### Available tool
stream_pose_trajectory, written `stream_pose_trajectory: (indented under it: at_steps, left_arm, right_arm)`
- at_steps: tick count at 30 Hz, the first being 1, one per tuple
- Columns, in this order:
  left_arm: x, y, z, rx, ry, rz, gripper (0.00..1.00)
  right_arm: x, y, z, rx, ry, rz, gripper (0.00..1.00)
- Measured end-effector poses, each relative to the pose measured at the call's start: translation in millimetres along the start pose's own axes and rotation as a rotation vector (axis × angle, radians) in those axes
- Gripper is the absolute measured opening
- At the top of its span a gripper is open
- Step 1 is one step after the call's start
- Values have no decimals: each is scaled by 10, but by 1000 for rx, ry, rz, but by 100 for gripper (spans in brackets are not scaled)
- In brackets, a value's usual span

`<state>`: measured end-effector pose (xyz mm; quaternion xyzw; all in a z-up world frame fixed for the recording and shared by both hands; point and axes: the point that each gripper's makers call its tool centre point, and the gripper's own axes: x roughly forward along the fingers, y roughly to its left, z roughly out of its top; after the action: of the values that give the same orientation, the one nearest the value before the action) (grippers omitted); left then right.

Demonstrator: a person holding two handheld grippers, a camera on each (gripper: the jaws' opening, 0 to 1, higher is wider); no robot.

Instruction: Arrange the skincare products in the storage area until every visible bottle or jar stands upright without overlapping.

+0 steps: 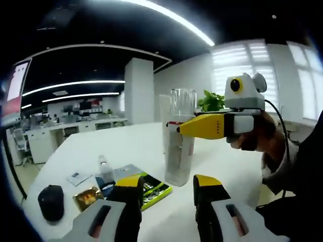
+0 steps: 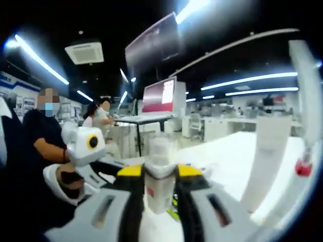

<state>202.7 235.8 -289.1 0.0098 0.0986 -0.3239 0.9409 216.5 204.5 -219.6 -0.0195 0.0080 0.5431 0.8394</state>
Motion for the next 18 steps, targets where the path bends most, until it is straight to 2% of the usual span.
stream_pose_trajectory:
  at_steps: [4,8,12,18]
  left_arm:
    - [-54,92,1,-20,-6,22,50]
    - [-110,199,-8,-28,-5,49,57]
    - [-152,310,-19,20,9,98,65]
    - [-174,353,27,24,-6,106,74]
  right_arm:
    - [-99,-137,-25,-11,12,-9,22]
    - [-223,-346,-59,7,15,-49,23]
    - [-324,-491,-111,-32,52,-87,23]
    - [-444,-655,-142,-25,60,-108,23]
